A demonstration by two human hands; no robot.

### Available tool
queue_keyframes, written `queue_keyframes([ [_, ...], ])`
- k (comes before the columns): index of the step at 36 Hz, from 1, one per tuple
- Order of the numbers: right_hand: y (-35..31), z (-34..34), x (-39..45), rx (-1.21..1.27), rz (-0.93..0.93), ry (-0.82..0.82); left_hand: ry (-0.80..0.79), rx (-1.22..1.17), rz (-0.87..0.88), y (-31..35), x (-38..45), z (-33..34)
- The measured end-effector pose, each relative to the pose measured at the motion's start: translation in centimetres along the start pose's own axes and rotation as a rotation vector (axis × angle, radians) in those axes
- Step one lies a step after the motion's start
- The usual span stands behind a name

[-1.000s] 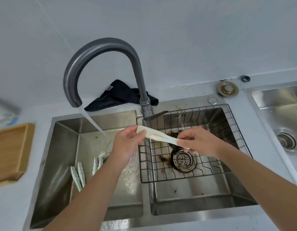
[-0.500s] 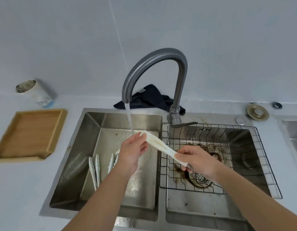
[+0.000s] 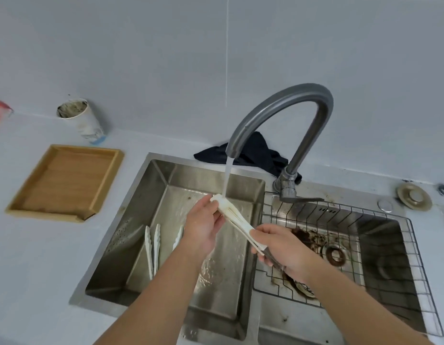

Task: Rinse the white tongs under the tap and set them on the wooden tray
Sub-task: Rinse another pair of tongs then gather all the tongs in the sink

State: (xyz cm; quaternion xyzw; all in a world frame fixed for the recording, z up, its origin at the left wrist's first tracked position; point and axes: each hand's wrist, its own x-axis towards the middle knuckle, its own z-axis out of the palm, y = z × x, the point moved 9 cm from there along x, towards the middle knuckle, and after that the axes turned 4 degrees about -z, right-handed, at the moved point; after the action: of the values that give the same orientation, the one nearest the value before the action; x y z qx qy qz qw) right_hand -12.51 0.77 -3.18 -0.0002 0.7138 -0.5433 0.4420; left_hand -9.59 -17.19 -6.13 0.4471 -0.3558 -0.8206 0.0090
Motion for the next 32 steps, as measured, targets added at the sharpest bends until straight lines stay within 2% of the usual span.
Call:
queue_keyframes([
  [9, -1.6, 2.0, 1.7, 0.058, 0.047, 0.095, -0.221, 0.205, 0.073, -0.5, 0.1, 1.5],
  [14, -2.6, 3.0, 2.1, -0.005, 0.0, 0.066, -0.116, 0.23, 0.107, 1.1, 1.4, 0.5],
  [21, -2.1, 2.8, 1.4, 0.038, 0.015, 0.066, 0.08, 0.273, 0.151, 3.3, 2.8, -0.4],
  [23, -2.0, 2.6, 1.4, 0.016, 0.012, 0.081, 0.061, 0.268, 0.142, 3.0, 2.9, -0.3],
  [25, -1.8, 2.3, 1.4, 0.012, 0.012, 0.115, -0.07, 0.302, 0.118, 2.2, 2.8, 0.7],
  [28, -2.4, 1.8, 1.7, -0.138, -0.029, 0.181, -0.223, 0.303, 0.059, 0.8, 2.4, 2.0],
  [32, -4.0, 2.1, 1.9, -0.525, -0.167, 0.209, -0.153, 0.245, 0.076, 1.5, 2.8, 1.5],
])
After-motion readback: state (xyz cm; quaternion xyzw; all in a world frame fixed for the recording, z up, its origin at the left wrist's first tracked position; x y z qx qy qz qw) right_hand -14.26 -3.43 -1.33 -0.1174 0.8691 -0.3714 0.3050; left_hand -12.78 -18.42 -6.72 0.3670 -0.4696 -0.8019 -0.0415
